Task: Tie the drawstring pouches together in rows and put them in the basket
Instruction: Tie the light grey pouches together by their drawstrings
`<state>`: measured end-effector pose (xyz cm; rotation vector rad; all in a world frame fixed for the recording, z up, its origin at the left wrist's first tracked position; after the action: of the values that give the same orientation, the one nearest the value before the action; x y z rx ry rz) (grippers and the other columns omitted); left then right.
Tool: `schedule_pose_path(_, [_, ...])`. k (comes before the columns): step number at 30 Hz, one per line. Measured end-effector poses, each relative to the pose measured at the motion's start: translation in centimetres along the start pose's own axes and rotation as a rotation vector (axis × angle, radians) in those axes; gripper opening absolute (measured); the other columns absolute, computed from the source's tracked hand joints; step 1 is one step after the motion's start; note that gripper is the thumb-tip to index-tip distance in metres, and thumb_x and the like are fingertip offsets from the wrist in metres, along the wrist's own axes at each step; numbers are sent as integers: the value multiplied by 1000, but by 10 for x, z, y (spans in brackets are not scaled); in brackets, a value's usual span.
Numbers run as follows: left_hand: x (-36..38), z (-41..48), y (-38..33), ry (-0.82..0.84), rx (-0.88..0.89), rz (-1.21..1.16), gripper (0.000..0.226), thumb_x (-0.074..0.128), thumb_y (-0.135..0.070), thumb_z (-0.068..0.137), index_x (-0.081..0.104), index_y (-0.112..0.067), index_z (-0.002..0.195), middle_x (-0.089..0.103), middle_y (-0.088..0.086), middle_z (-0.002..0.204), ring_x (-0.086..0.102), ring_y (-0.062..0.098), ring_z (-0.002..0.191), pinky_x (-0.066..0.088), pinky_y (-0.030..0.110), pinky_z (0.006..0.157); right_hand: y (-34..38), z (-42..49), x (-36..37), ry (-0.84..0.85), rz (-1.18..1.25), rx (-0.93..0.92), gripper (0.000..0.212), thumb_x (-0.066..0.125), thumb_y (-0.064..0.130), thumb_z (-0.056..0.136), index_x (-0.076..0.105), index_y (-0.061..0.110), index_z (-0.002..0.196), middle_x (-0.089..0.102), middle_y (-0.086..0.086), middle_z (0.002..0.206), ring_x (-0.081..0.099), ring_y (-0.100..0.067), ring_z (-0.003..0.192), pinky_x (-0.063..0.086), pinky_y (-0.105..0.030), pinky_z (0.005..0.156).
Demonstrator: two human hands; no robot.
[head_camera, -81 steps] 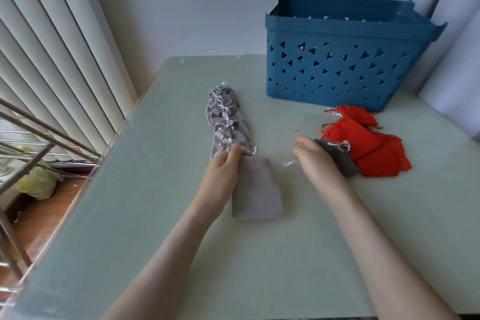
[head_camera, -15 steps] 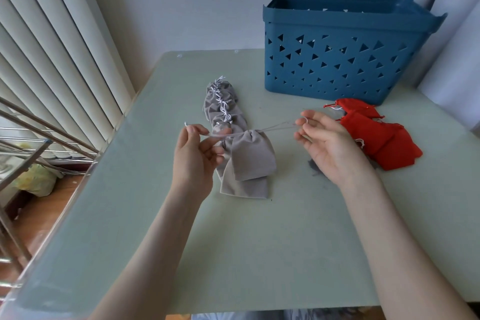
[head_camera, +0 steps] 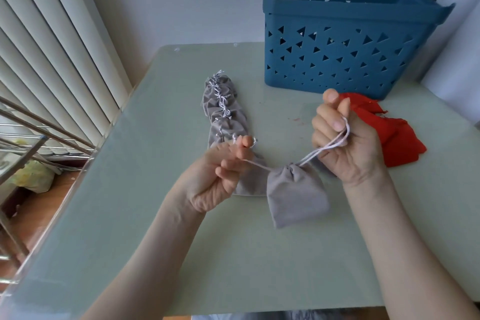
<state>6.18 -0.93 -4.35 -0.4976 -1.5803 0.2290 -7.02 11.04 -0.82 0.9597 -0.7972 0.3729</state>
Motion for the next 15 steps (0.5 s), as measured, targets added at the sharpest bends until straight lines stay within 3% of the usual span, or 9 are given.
schedule_pose_path(3, [-21, 9, 1, -321, 24, 281, 31, 40, -23, 97, 64, -5, 88, 53, 1, 56, 39, 0, 31, 30, 9, 26, -16, -2, -6, -107, -361, 34, 29, 72, 30, 75, 56, 12, 90, 50, 4, 55, 37, -5, 43, 26, -16, 41])
schedule_pose_path(6, [-18, 12, 9, -386, -32, 438, 40, 34, -33, 100, 62, -5, 94, 41, -4, 48, 32, -1, 32, 25, 9, 28, -30, 1, -6, -184, -604, 86, 32, 72, 25, 68, 53, 10, 90, 54, 3, 55, 40, -5, 44, 24, -17, 43])
schedule_pose_path(9, [-19, 13, 13, -371, -23, 556, 21, 53, -18, 92, 60, 1, 99, 43, -2, 54, 36, 3, 40, 31, 12, 37, -44, 2, -1, -135, -732, 116, 21, 70, 15, 76, 56, 10, 91, 61, 1, 61, 41, -6, 50, 32, -16, 49])
schedule_pose_path(11, [-16, 14, 13, -319, 41, 728, 8, 62, -4, 83, 59, -3, 91, 43, 0, 57, 37, 6, 47, 34, 17, 47, -49, 1, 1, -121, -805, 128, 17, 69, 12, 77, 59, 12, 90, 65, 1, 65, 50, -6, 55, 41, -14, 57])
schedule_pose_path(13, [-14, 14, 15, -315, 102, 929, 12, 63, -1, 82, 56, -10, 79, 39, 2, 60, 37, 8, 51, 38, 16, 51, -52, 0, 4, -119, -869, 138, 15, 70, 8, 75, 63, 15, 87, 67, -1, 68, 59, -9, 64, 47, -16, 66])
schedule_pose_path(15, [-10, 14, 18, -319, 141, 1138, 16, 67, -5, 84, 56, -15, 82, 41, -1, 65, 37, 8, 55, 38, 16, 51, -54, 0, 8, -118, -919, 141, 12, 67, 5, 79, 65, 16, 85, 68, -2, 69, 62, -14, 66, 49, -19, 68])
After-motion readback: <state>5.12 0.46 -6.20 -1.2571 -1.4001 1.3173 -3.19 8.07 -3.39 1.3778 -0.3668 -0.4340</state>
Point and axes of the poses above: each hand's wrist, its own z-axis towards the middle knuckle, its own x-axis out of the palm, y = z × x, the point moved 4 cm from there along z, towards the middle knuckle
